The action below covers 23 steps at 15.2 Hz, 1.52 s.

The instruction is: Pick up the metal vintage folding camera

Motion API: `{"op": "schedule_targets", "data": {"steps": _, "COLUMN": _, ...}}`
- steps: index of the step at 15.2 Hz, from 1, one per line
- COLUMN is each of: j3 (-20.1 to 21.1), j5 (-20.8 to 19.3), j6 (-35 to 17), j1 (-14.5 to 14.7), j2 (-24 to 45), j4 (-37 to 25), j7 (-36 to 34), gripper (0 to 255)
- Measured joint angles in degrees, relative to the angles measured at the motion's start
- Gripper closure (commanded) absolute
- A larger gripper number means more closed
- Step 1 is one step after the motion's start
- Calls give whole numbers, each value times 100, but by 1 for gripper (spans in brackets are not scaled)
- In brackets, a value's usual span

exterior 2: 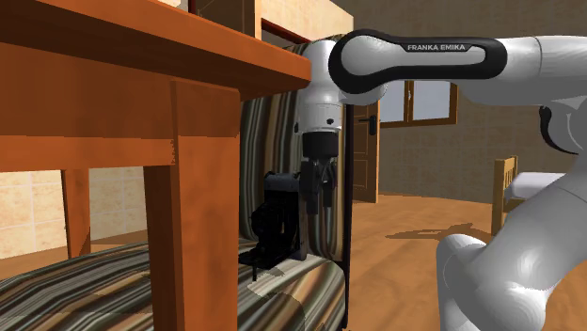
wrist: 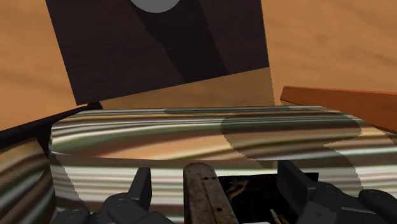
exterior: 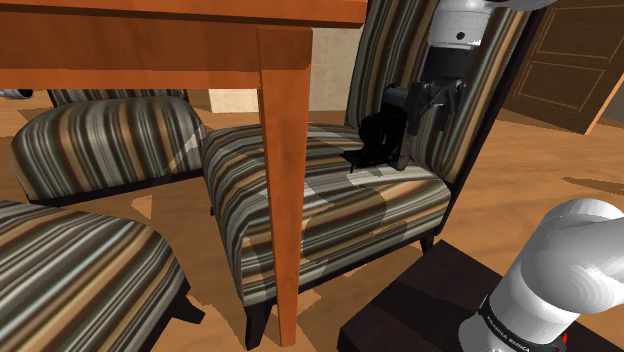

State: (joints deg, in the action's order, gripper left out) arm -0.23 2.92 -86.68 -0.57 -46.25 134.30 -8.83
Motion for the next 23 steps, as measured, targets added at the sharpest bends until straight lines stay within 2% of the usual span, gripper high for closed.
{"op": "schedule_targets", "data": {"steps": 3, "j3": 8, "j5": -24, "j6": 99, "j1": -8, "j2": 230, "j4": -325, "j7": -17, "gripper": 0}}
{"op": "schedule_targets", "data": {"steps": 10, "j3": 50, "j5": -167, "j6": 726, "j1": -51, "j2": 1551, "j4": -2247, "j7": -95, "gripper": 0}}
{"op": "schedule_targets", "data": {"steps": 13, "j3": 47, "j5": -192, "j6": 670, "j1": -60, "j2": 1661, "j4": -2297, "j7": -91, "gripper": 0}}
{"op": "schedule_targets", "data": {"steps": 18, "j3": 52, "j5": -192, "j6": 336, "j1": -60, "j2": 1542, "j4": -1842, "j7": -90, "gripper": 0}}
{"op": "schedule_targets", "data": {"steps": 19, "j3": 55, "j5": -191, "j6": 302, "j1": -59, "j2": 1531, "j4": -1797, "j7": -94, "gripper": 255}}
{"op": "schedule_targets", "data": {"steps": 23, "j3": 58, "j5": -191, "j6": 269, "j1": -59, "j2": 1523, "j4": -1768, "j7": -99, "gripper": 255}}
